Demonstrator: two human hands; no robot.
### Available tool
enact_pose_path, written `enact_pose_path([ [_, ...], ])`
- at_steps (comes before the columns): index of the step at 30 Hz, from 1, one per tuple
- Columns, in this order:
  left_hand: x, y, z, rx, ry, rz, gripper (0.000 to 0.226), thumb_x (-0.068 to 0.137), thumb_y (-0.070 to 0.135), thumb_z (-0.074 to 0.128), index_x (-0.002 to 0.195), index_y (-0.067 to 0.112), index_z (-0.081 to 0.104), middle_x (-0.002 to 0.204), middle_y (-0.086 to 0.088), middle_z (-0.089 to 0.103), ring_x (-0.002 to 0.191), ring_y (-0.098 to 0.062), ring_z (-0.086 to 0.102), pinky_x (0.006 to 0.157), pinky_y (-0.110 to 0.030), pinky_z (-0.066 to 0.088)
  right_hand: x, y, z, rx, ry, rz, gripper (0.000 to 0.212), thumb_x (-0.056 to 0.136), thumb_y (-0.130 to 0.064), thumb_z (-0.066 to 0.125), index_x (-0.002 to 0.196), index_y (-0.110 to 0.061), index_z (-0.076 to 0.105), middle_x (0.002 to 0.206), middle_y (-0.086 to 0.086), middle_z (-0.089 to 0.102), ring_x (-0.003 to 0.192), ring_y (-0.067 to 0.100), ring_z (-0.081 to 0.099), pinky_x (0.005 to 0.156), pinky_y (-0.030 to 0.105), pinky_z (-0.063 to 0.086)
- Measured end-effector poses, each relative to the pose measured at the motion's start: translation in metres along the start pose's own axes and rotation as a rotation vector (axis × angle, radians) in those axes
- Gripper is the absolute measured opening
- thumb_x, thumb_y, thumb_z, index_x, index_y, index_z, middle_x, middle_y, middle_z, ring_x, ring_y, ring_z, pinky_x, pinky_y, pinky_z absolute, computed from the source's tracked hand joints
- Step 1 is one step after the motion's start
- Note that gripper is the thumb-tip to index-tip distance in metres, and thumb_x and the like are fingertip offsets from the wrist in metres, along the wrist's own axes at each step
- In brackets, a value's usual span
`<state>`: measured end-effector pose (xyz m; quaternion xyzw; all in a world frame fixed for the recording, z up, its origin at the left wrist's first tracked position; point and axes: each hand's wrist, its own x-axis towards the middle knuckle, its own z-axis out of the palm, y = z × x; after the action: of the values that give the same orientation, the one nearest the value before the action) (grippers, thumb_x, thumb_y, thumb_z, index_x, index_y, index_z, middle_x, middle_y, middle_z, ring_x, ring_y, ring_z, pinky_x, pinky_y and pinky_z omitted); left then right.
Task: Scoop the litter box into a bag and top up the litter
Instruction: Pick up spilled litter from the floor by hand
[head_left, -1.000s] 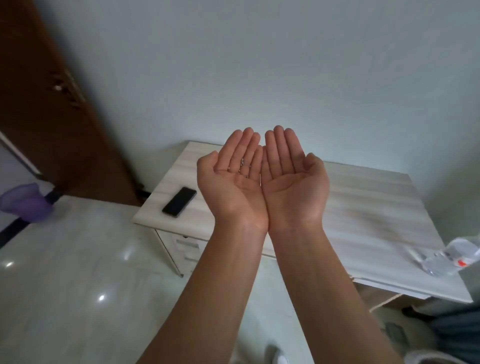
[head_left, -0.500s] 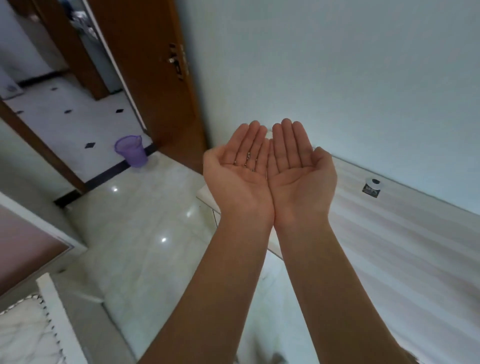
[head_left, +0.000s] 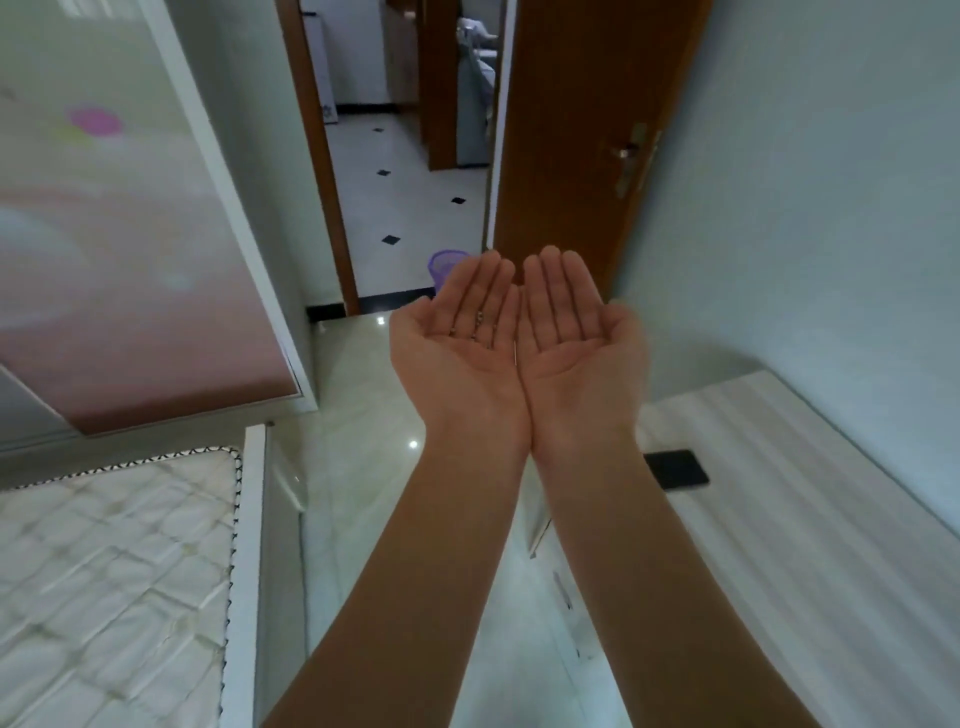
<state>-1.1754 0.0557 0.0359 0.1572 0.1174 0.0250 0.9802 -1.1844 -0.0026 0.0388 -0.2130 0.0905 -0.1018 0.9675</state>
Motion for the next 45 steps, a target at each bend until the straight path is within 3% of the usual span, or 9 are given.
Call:
enact_pose_path([
  [4,0.063,0.043,-0.002,0.002,0.017,0.024,0.046,0.102,0.025,0.033,0.113,-0.002,0.068,0.112,-0.019,0.073,0.109,-0.029,0.07,0.099,-0.036,0.054,0.049,0.051,0.032,-0.019,-0.007,0.03,0.047,0.106,-0.027,0.027,0.11,-0.003,0.068,0.109,0.014,0.074,0.101,0.023,0.072,0.099,0.036,0.051],
  [9,0.132,0.076,0.0,0.017,0.023,0.023,0.047,0.102,0.025,0.033,0.119,-0.003,0.067,0.115,-0.02,0.072,0.111,-0.029,0.07,0.105,-0.039,0.05,0.106,0.097,0.055,0.003,-0.004,0.043,0.047,0.106,-0.028,0.028,0.117,-0.002,0.066,0.114,0.014,0.073,0.109,0.024,0.069,0.105,0.038,0.048],
  [12,0.169,0.084,0.0,0.036,0.032,0.015,0.047,0.102,0.024,0.031,0.111,-0.002,0.069,0.111,-0.019,0.074,0.109,-0.029,0.07,0.105,-0.039,0.051,0.14,0.116,0.062,0.006,0.003,0.057,0.048,0.106,-0.029,0.027,0.121,-0.002,0.064,0.118,0.014,0.071,0.114,0.025,0.067,0.106,0.038,0.047],
  [24,0.364,0.047,0.023,0.059,0.102,0.041,0.047,0.101,0.025,0.034,0.124,-0.004,0.064,0.119,-0.02,0.071,0.101,-0.026,0.072,0.097,-0.036,0.055,0.341,0.141,0.059,0.073,0.053,0.138,0.047,0.105,-0.027,0.026,0.115,-0.004,0.066,0.12,0.014,0.07,0.116,0.024,0.065,0.104,0.036,0.048],
  [36,0.554,0.034,0.098,0.097,0.069,0.178,0.048,0.1,0.025,0.035,0.122,-0.004,0.065,0.117,-0.018,0.072,0.112,-0.028,0.069,0.106,-0.039,0.049,0.544,0.147,0.118,0.067,-0.043,0.232,0.05,0.108,-0.03,0.022,0.119,-0.005,0.063,0.125,0.013,0.068,0.121,0.024,0.062,0.105,0.035,0.046],
  [45,0.737,0.052,0.092,0.049,0.16,0.12,0.046,0.101,0.025,0.033,0.116,-0.002,0.067,0.115,-0.018,0.073,0.112,-0.028,0.069,0.108,-0.04,0.048,0.708,0.221,0.137,0.042,0.039,0.247,0.05,0.108,-0.031,0.022,0.118,-0.005,0.064,0.12,0.012,0.07,0.121,0.024,0.062,0.104,0.036,0.045],
])
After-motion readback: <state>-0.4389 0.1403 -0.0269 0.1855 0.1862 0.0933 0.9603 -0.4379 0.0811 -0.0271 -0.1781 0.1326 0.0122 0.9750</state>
